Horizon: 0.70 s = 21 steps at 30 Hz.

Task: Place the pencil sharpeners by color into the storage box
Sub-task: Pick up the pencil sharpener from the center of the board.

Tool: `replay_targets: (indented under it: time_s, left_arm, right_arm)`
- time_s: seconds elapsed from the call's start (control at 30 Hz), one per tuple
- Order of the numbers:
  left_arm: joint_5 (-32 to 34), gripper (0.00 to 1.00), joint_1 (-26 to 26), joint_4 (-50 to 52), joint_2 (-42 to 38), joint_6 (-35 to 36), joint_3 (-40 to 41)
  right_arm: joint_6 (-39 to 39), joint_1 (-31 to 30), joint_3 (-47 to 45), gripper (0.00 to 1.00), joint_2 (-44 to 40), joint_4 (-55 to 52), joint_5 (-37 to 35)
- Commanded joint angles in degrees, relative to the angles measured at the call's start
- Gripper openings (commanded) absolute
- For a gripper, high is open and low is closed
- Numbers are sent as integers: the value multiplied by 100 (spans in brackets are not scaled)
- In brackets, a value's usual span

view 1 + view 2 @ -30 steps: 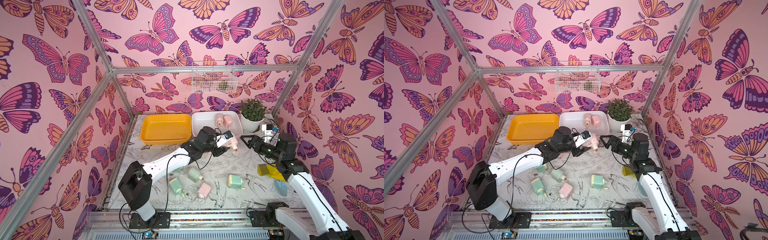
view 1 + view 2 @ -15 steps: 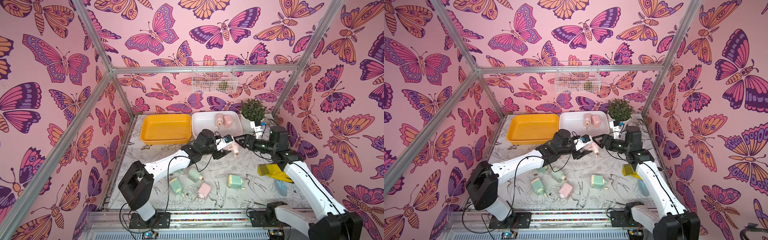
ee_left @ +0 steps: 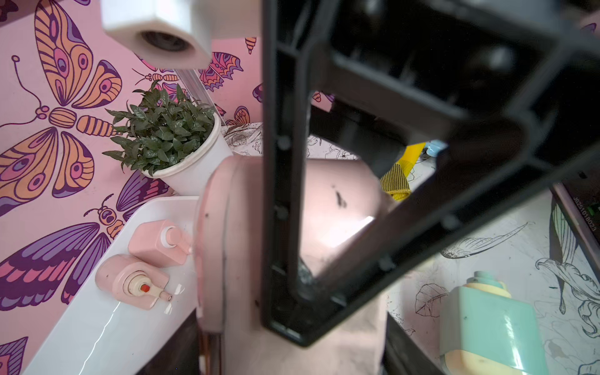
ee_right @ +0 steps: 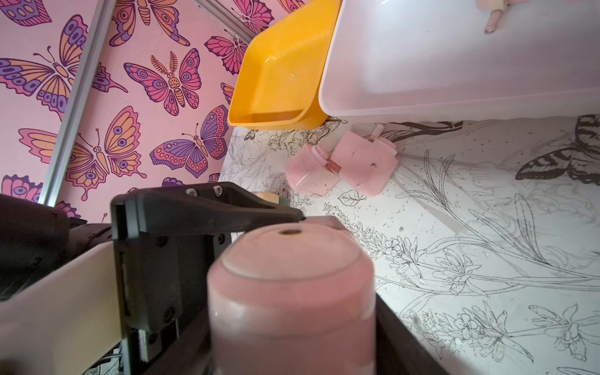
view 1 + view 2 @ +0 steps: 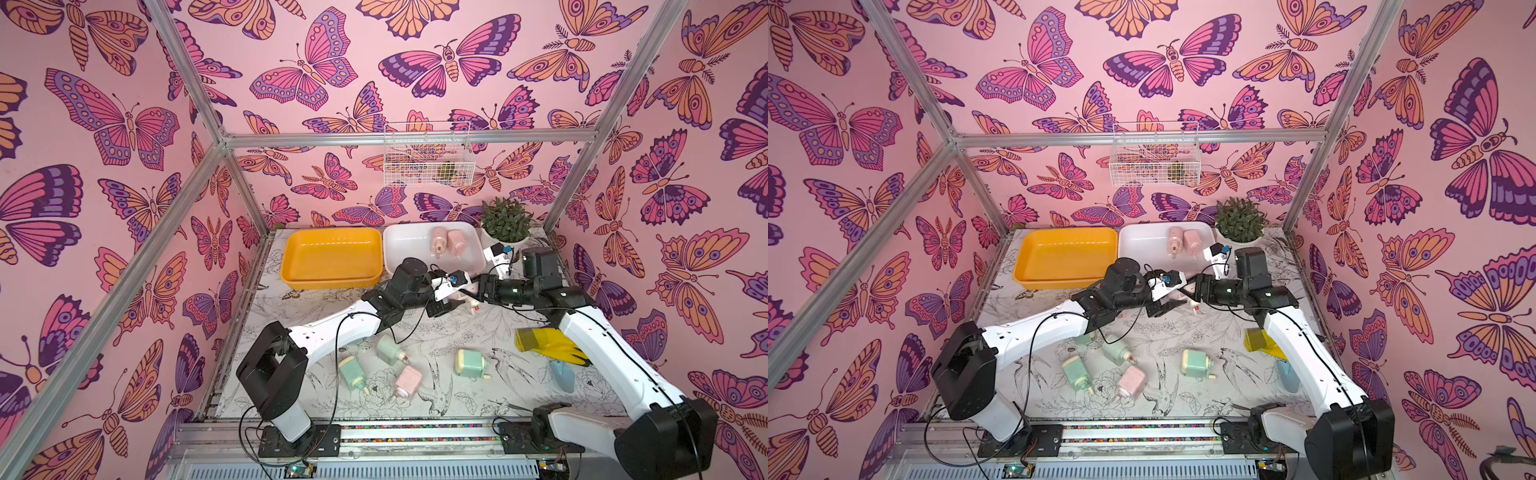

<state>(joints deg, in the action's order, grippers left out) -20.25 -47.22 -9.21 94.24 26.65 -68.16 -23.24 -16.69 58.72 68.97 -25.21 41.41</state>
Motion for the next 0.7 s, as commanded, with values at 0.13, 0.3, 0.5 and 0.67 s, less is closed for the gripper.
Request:
replay_targets:
  time_s: [0.13, 0.3, 0.5, 0.67]
  left_arm:
    - [-133, 0, 3, -295, -91, 176, 40]
    - [218, 3, 20, -298, -134, 64, 35]
    - [1230, 100, 85, -561, -393, -175, 541]
    - [2399, 100, 205, -677, -847, -871, 1077]
  right_arm:
    - [98, -89, 272, 17, 153, -159, -53]
    - [207, -88, 360, 0, 153, -233, -414]
    - [347, -86, 767, 0, 524, 129, -2018]
    - [577, -195, 1631, 0, 1544, 513, -2941]
